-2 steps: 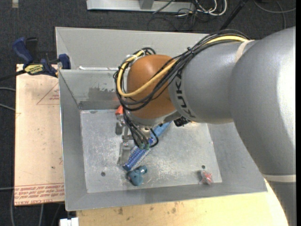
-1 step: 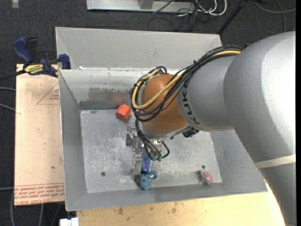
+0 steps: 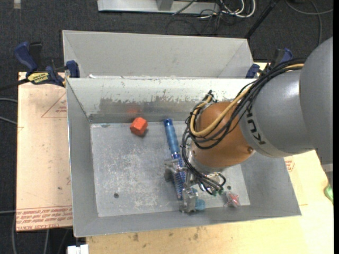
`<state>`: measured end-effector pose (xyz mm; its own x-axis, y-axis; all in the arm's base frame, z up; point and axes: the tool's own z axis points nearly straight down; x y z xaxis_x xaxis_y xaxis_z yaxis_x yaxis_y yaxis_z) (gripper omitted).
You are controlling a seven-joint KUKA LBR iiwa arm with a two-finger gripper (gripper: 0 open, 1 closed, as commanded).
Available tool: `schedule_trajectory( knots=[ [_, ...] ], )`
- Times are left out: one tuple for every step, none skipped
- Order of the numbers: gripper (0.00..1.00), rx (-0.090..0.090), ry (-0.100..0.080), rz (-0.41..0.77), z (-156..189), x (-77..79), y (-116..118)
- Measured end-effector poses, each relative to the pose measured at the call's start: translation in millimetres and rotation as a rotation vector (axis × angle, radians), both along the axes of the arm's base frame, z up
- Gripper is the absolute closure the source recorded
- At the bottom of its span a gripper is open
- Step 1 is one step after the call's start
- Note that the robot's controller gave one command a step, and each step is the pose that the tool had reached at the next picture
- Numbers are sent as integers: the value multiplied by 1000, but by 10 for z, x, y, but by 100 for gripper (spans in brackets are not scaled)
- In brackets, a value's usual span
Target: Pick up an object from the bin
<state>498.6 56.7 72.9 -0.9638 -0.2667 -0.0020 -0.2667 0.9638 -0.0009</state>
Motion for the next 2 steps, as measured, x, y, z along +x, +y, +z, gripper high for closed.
schedule_trajectory(
  knots=[
    [0,1,0,105,316,149,-51],
    [0,2,3,549,-23,171,-57]
  ],
)
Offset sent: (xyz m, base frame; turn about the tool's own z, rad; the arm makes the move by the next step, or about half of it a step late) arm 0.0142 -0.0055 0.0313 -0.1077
